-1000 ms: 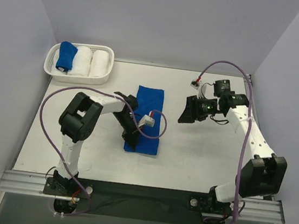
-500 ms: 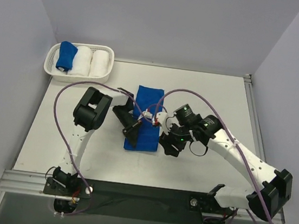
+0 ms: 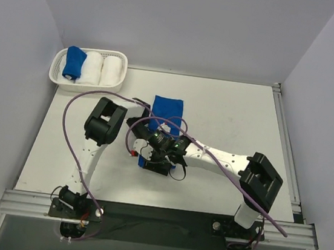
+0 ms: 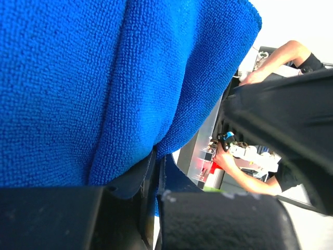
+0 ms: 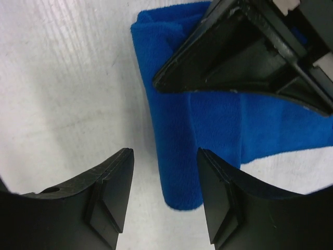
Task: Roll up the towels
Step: Roll the towel
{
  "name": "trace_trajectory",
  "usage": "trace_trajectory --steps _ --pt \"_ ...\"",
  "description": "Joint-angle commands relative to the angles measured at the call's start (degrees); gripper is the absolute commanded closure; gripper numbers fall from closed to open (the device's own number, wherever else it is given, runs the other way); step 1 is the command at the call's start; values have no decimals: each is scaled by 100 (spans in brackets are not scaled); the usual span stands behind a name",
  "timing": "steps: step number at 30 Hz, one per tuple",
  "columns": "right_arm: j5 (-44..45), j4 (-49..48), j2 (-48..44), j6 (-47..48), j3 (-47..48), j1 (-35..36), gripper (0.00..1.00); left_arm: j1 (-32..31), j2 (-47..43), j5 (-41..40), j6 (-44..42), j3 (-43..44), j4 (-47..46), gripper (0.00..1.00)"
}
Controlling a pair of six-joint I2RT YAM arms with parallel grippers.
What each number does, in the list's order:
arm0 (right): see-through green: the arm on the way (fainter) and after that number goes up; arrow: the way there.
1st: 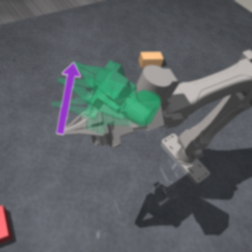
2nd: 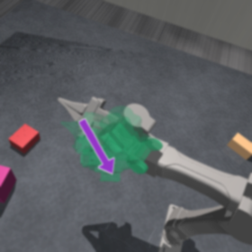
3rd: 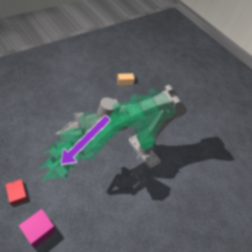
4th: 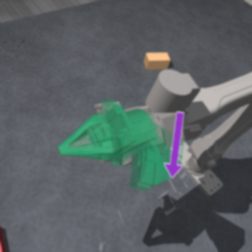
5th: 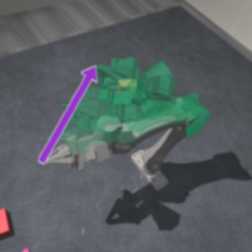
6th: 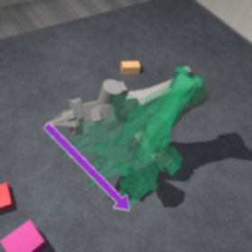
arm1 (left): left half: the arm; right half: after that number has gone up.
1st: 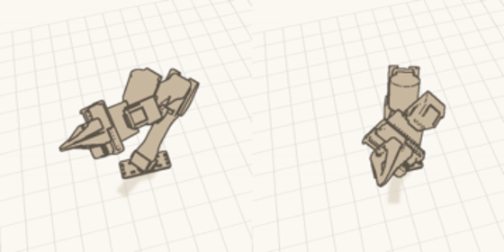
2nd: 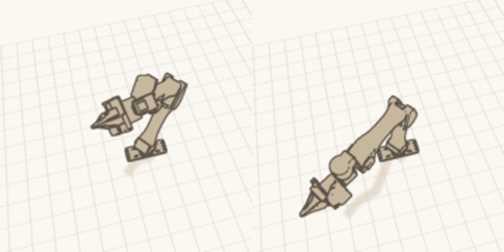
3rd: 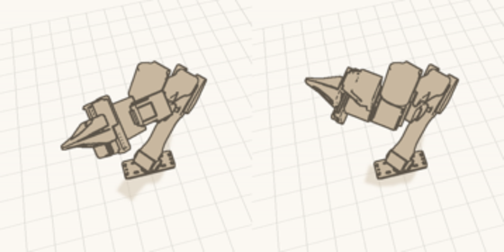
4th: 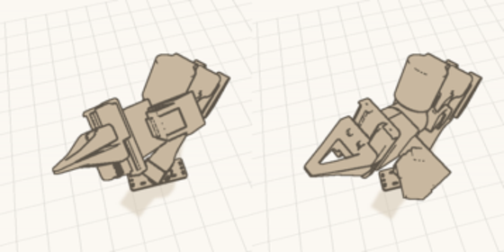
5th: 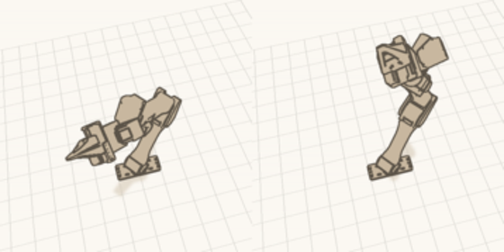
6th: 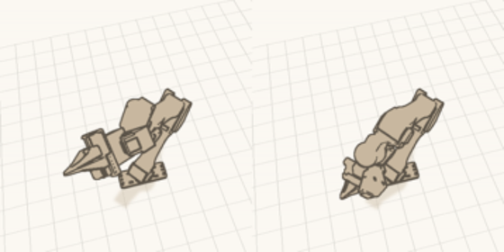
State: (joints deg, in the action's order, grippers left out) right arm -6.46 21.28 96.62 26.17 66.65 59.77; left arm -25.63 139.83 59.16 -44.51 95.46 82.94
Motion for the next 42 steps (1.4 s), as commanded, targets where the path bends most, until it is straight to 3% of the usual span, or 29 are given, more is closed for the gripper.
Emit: trace_trajectory --steps 1,7,8,9,12,16,17,22,27,33,36,38,40,41,42 --pt "137 -527 243 204 -161 0 49 75 282 -774 -225 69 -673 91" --pt "-259 -783 603 221 -513 -246 62 75 229 -774 -242 25 -691 90" --pt "-303 -792 639 221 -539 -290 68 75 220 -774 -242 17 -700 89" --pt "-425 -783 682 195 -548 -403 81 75 185 -774 -251 -18 -709 89" --pt "-1248 -521 683 20 -513 -658 100 102 89 -713 -338 -106 -752 88" --pt "-2489 60 841 -349 -232 -1238 100 224 -576 -546 -541 -762 -1094 85" --pt "-2779 200 885 -376 -197 -1318 100 268 -762 -519 -532 -922 -1200 76" --pt "-3932 746 1210 -464 -109 -1652 100 900 -1817 -229 -550 -1679 -1552 59" --pt "-4679 1237 1886 -508 408 -1977 100 1744 -2433 -141 -664 -2005 -1544 54" --pt "-5637 1887 2756 -438 936 -2373 100 2747 -4014 -351 -936 -2338 -1806 53" --pt "-5927 2352 3221 -350 1402 -2505 100 2563 -5077 -807 -911 -2865 -2438 50" --pt "-6059 2582 3572 -280 1727 -2601 100 2038 -5973 -1359 -814 -3497 -3263 46" --pt "-6182 2820 3776 -288 1894 -2654 100 1107 -6780 -1800 -699 -3972 -4139 42" --pt "-6192 2907 3855 -280 2061 -2698 100 799 -7028 -2385 -638 -4444 -4484 41" --pt "-6192 3021 4004 -323 2123 -2716 100 13 -7266 -2652 -577 -4683 -4827 38"
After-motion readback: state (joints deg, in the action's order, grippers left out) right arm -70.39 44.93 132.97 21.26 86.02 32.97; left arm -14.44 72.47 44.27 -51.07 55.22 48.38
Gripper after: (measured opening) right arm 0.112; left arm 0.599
